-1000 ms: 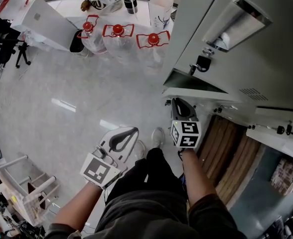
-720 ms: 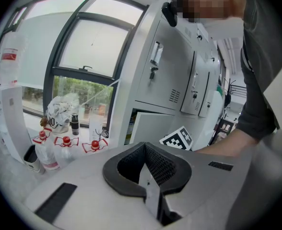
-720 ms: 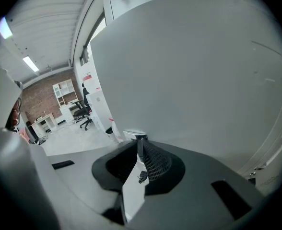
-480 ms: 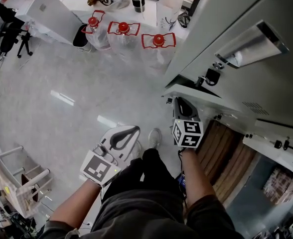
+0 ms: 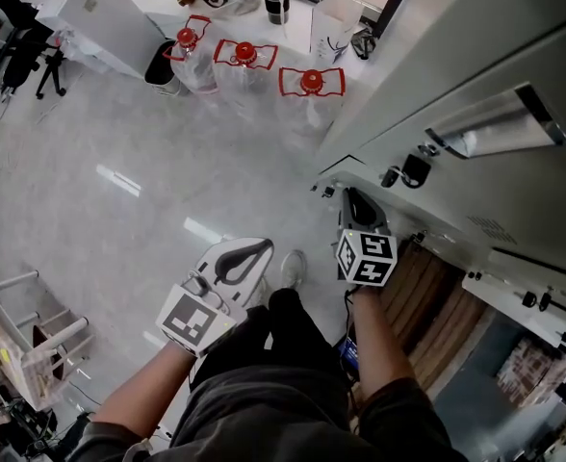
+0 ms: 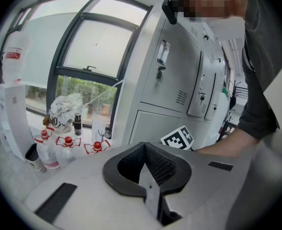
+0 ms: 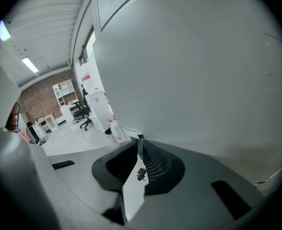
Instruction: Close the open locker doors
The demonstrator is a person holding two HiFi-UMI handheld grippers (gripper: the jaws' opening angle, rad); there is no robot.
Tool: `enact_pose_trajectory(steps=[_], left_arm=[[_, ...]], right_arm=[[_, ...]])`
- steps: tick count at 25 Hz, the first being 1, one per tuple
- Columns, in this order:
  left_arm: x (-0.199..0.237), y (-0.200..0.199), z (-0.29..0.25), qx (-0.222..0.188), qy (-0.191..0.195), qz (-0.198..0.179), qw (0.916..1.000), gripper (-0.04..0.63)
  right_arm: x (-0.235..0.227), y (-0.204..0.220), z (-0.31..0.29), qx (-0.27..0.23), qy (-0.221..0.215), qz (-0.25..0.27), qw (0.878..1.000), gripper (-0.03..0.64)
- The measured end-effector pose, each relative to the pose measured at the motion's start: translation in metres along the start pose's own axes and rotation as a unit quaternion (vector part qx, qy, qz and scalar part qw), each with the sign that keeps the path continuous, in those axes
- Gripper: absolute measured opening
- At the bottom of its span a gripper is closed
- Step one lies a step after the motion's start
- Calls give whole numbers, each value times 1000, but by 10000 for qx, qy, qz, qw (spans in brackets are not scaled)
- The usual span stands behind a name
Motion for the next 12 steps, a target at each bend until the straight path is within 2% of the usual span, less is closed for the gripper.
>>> enact_pose_trajectory(steps=[12], left_arm=[[2,-9,-8,-87,-89,-5,9999,9]], right_arm=[[-9,-9,-6,6,-48,91,9999,37]])
Point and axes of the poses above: the fingertips, and each gripper's own axes: z backward along the fingers, x to its left, y out of its underside, the point moved 1 cm from there along z, backward along the fingers
